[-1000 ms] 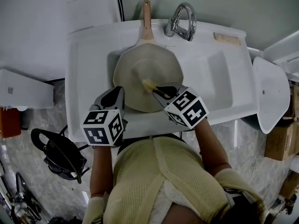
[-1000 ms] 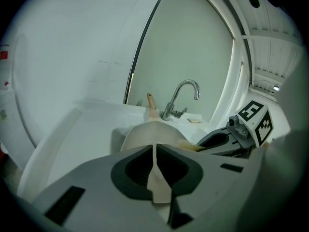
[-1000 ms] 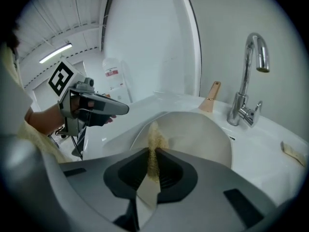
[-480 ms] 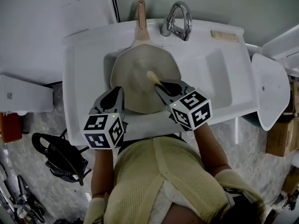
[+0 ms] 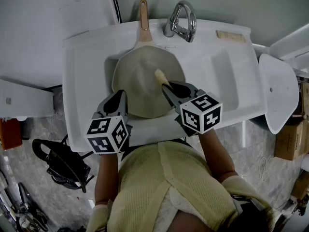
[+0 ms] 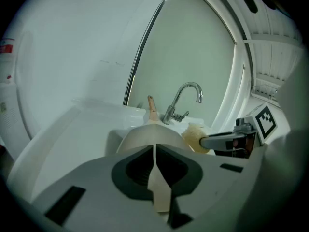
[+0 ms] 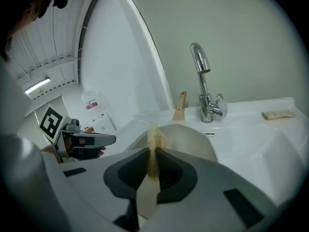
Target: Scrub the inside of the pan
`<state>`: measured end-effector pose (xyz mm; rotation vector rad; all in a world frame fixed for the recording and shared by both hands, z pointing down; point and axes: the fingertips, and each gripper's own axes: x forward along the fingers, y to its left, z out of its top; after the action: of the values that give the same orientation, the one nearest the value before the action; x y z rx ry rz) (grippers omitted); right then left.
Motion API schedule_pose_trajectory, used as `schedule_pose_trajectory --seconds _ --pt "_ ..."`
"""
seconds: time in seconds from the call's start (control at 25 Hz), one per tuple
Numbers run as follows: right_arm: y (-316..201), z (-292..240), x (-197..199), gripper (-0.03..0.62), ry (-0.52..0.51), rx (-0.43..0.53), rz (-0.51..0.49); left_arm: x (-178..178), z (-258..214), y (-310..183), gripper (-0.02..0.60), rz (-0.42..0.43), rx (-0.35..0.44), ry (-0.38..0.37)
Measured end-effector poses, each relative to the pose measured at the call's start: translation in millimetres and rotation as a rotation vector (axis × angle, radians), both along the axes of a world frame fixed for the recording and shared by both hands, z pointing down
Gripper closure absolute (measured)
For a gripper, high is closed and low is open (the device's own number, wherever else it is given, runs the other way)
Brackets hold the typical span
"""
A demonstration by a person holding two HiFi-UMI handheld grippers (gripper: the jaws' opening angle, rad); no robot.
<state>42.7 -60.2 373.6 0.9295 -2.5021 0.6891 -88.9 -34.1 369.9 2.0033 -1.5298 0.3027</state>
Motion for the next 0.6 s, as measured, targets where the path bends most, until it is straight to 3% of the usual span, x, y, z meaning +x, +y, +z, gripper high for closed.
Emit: schedule_pose_trajectory --seconds 0.6 --pt "2.2 3.5 5.0 0.543 0.000 -0.022 0.041 -4.5 7.0 6.1 0.509 -0.047 -0.031 0.015"
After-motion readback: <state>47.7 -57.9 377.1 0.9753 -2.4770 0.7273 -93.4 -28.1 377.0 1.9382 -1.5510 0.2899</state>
